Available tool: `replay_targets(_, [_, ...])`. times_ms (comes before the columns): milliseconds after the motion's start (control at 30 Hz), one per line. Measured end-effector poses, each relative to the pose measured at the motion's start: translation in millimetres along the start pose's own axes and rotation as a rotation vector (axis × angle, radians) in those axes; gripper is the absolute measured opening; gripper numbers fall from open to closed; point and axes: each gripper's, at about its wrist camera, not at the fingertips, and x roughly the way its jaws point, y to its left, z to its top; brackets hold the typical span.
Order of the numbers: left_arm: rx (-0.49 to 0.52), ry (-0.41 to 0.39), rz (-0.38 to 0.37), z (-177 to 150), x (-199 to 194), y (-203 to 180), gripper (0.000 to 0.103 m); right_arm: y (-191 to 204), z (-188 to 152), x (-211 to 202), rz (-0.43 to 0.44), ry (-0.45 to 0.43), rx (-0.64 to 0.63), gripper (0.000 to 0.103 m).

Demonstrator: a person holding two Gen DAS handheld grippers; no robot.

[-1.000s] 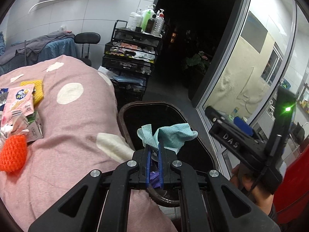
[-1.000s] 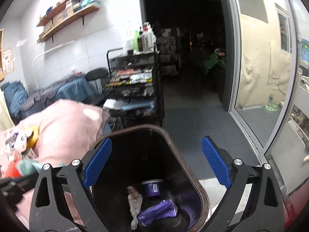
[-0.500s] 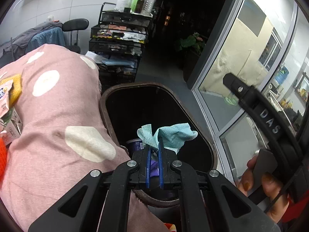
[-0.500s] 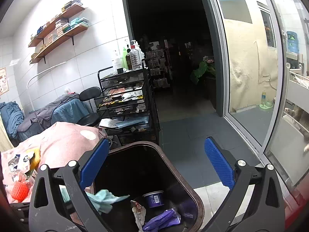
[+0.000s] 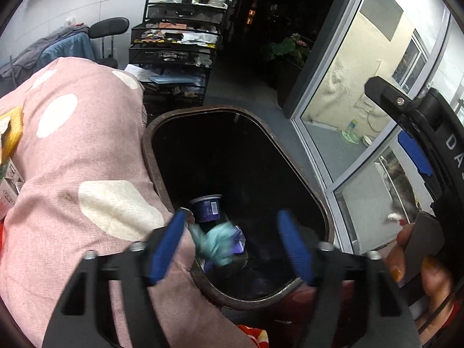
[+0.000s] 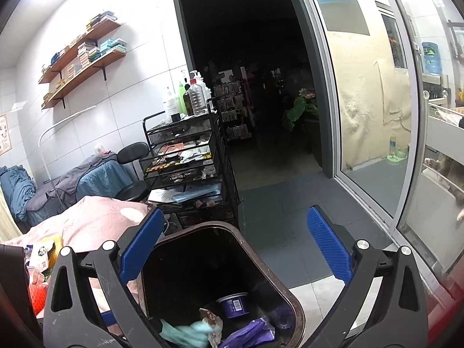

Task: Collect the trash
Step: 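Return both tools over the bed toward the orange mesh net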

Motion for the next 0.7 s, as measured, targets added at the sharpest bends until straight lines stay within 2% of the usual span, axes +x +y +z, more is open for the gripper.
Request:
replay_targets(67, [0.001,-0.013,-0.007,0,-2,1,0.083,-1,0,0,0.001,0.002,0.005,0.098])
replay_targets(167, [0.007,-0.039,-0.001,-1,-7,0,0.086,-3,0,-1,0.006,0.001,0.012,0.097])
replay_targets(333, [0.011,-0.093,0.029,-4,-23,2,0.089,-4,2,-5,0.023,-0.012,0.025,0.098])
replay_targets(533, [-0.004,-0.201,0.087,-9,-55,12,0.095,-1,1,-6,0.039,-0.005,0.035,0.098])
replay_targets(700, [-0.065,-0.272,0.124,-16,-82,33,0.097,2,-2,-3,0.061,0.011,0.043,0.098])
